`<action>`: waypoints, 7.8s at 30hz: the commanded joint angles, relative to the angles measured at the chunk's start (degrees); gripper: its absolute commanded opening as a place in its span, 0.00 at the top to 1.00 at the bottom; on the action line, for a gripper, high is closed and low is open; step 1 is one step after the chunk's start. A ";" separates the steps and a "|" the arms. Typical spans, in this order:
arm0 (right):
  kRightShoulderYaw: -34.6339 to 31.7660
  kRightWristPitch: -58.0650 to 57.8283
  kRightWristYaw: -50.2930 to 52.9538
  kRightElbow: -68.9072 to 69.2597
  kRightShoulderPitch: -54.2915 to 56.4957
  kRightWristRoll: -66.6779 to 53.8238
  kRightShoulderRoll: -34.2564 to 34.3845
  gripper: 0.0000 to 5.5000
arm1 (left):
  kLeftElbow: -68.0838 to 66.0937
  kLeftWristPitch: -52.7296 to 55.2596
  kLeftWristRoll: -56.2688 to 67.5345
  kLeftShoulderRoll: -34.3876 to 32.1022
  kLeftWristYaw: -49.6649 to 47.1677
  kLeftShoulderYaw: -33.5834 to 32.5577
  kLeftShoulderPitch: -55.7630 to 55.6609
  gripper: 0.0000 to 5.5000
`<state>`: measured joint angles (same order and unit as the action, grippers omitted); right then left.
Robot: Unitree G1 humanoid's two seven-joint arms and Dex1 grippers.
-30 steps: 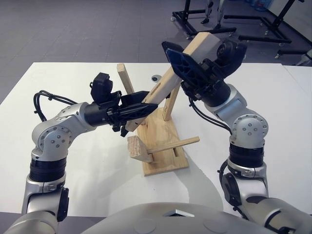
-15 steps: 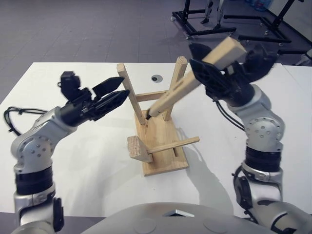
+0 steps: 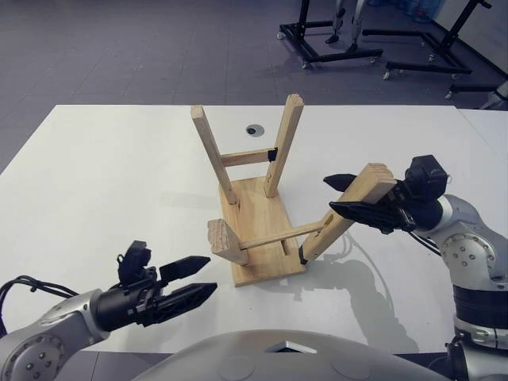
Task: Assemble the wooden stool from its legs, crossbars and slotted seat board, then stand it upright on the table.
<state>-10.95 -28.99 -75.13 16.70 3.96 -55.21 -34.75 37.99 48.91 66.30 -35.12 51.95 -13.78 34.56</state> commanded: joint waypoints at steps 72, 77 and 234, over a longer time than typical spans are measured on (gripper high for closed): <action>11.24 23.31 0.19 2.23 -7.86 12.11 3.23 0.63 | -12.95 -6.96 -9.00 5.23 -1.96 3.16 -2.68 0.15; 12.50 22.51 0.49 2.27 -5.47 12.51 3.54 0.63 | -13.66 -6.76 -9.84 4.83 -1.53 3.91 -4.13 0.15; 17.70 45.88 44.70 0.14 -10.88 78.52 -3.16 0.20 | -46.13 -40.05 -55.06 21.89 -22.98 24.46 -22.41 0.15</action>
<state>1.95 17.94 -25.92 21.34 -2.76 20.74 -36.26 -1.67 4.86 13.24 -12.77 30.03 10.09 9.01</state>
